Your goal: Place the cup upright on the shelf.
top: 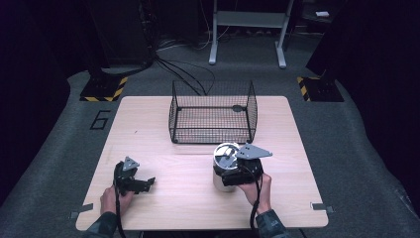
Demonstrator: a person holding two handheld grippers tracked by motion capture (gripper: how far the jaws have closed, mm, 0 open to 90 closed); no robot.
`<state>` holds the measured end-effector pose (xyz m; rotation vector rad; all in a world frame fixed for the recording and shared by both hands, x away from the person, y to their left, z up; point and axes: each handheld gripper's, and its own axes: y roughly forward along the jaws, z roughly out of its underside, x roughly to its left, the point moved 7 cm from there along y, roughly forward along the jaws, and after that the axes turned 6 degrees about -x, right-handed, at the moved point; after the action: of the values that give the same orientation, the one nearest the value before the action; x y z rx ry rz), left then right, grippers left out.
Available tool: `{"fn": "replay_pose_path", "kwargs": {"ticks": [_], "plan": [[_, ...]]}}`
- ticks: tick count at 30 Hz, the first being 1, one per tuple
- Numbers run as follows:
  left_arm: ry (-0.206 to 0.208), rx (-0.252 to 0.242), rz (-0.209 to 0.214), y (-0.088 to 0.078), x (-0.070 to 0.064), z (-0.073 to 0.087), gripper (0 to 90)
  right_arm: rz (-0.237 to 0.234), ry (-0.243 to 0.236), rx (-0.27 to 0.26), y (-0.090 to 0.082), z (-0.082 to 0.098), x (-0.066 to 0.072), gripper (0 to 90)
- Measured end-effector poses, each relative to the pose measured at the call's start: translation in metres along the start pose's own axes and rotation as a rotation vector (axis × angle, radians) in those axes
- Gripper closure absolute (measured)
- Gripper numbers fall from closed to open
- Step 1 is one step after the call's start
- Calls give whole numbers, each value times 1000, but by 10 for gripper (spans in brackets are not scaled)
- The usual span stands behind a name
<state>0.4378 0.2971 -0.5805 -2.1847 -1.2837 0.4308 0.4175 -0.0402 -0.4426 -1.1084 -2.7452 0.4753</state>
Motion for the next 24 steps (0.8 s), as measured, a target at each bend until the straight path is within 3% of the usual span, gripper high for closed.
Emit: {"fn": "replay_pose_path", "kwargs": {"ticks": [24], "plan": [[2, 0, 0, 0, 0, 0, 0, 25, 10, -21, -3, -42, -27, 35]]}}
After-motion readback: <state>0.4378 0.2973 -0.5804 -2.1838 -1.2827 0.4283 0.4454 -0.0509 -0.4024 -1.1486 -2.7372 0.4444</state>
